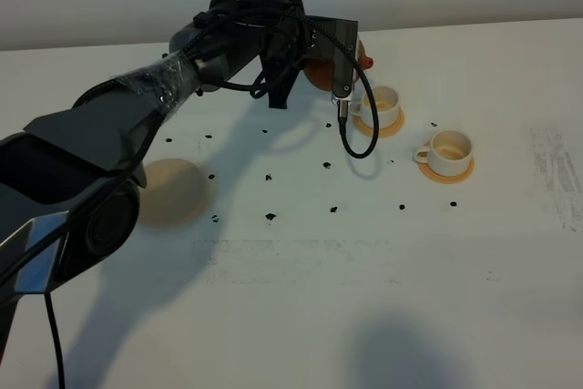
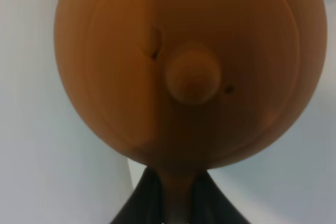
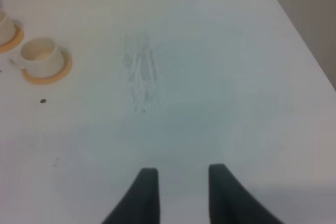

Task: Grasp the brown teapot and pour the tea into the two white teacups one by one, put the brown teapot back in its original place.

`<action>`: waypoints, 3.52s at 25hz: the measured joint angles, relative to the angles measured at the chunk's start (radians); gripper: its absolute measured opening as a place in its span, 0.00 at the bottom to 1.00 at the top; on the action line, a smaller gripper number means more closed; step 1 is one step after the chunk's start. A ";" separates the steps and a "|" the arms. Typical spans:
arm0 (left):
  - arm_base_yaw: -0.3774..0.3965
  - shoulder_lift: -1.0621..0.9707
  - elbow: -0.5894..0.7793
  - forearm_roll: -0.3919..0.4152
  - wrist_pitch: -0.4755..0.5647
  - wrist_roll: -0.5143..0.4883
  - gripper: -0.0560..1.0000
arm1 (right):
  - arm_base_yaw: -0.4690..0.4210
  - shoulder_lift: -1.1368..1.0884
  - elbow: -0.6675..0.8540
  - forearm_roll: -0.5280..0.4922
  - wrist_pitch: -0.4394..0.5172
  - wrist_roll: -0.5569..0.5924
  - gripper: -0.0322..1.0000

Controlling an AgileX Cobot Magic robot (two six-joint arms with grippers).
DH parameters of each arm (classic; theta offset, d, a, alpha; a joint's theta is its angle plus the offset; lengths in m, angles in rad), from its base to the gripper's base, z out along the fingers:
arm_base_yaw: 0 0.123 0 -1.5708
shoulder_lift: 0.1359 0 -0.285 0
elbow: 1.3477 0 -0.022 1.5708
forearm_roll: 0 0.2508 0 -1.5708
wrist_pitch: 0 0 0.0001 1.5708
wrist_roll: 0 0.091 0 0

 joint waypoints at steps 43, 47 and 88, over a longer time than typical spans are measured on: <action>-0.038 0.022 0.000 0.193 -0.105 0.142 0.14 | 0.000 0.000 0.000 0.000 0.000 0.000 0.25; -0.038 0.022 0.000 0.215 -0.108 0.147 0.14 | 0.000 0.000 0.000 0.000 0.000 0.000 0.25; -0.048 0.022 0.000 0.293 -0.168 0.248 0.14 | 0.000 0.000 0.000 0.000 0.000 0.000 0.25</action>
